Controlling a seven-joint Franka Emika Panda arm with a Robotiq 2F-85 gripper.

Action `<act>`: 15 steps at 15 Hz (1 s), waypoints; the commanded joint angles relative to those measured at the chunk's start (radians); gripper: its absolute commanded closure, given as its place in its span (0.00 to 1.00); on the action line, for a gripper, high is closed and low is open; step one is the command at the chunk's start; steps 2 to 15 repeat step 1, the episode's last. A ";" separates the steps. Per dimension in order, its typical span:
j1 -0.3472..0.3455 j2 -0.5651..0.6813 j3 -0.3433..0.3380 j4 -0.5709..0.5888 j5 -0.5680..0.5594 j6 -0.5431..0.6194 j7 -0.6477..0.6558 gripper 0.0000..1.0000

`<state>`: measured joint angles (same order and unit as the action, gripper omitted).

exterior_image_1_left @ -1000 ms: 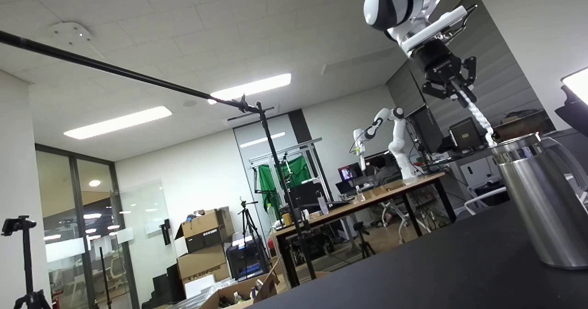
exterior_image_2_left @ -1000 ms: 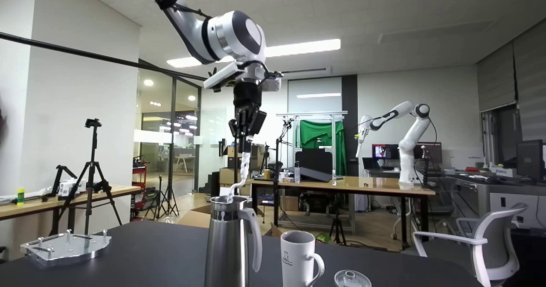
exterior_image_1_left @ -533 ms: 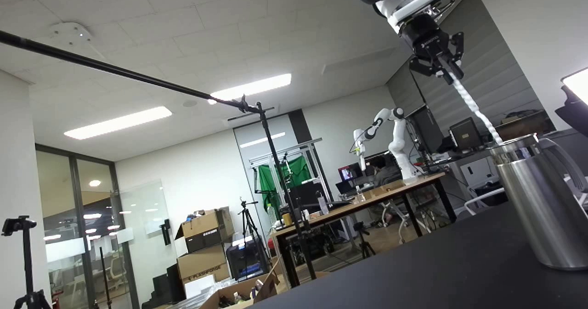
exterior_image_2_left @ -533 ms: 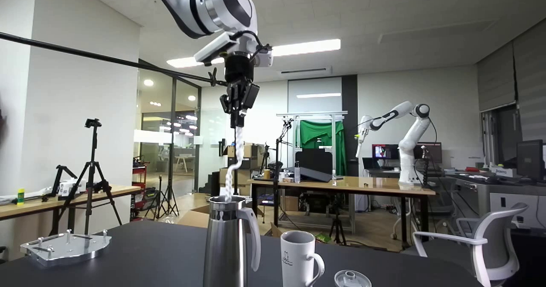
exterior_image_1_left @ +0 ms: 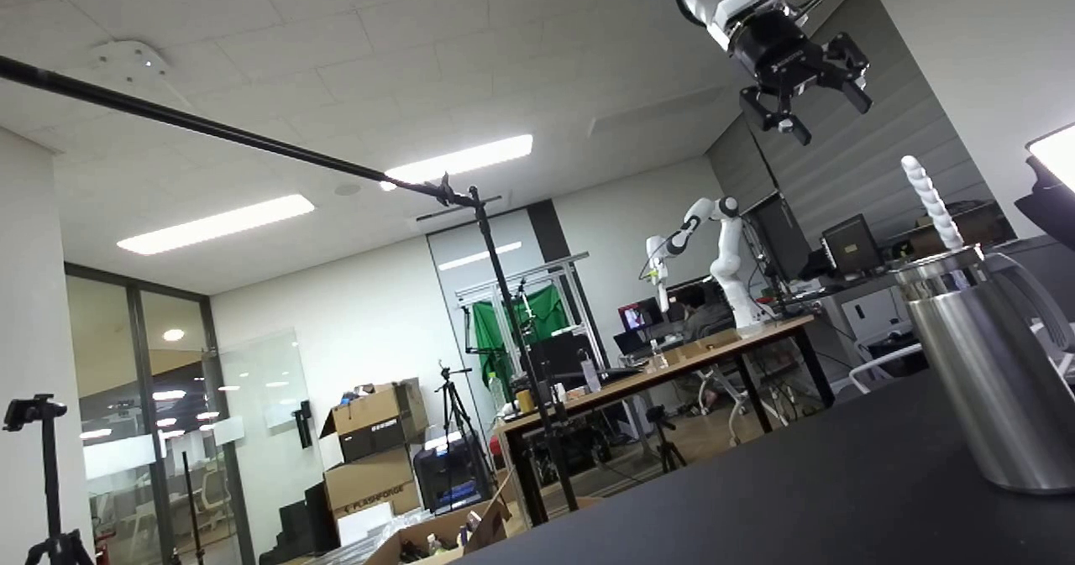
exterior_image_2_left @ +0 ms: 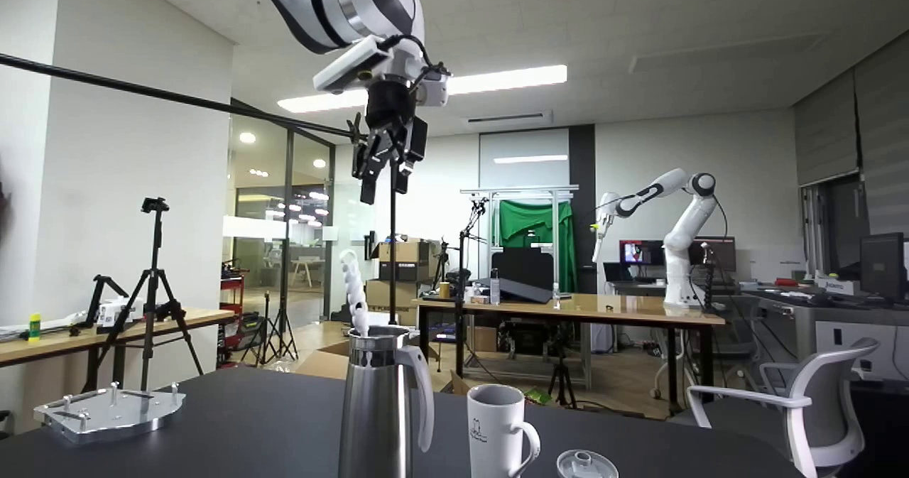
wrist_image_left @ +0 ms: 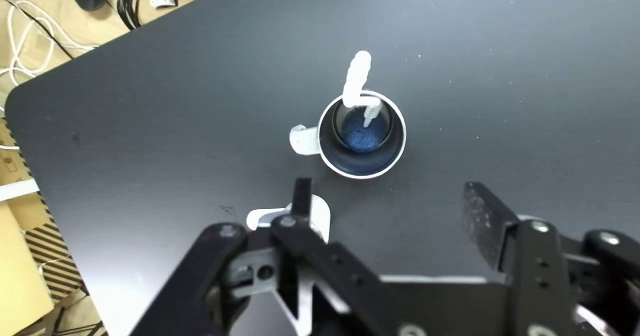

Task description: Scrub the inside of the flask with the brush

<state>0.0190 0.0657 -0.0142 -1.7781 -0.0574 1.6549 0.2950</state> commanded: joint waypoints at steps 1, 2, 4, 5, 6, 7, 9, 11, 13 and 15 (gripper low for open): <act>-0.003 0.000 0.004 0.002 0.000 -0.004 -0.001 0.19; -0.003 0.000 0.004 0.002 0.000 -0.004 -0.001 0.19; -0.003 0.000 0.004 0.002 0.000 -0.004 -0.001 0.19; -0.003 0.000 0.004 0.002 0.000 -0.004 -0.001 0.19; -0.003 0.000 0.004 0.002 0.000 -0.004 -0.001 0.19; -0.003 0.000 0.004 0.002 0.000 -0.004 -0.001 0.19; -0.003 0.000 0.004 0.002 0.000 -0.004 -0.001 0.19; -0.003 0.000 0.004 0.002 0.000 -0.004 -0.001 0.19; -0.003 0.000 0.004 0.002 0.000 -0.004 -0.001 0.19; -0.003 0.000 0.004 0.002 0.000 -0.004 -0.001 0.19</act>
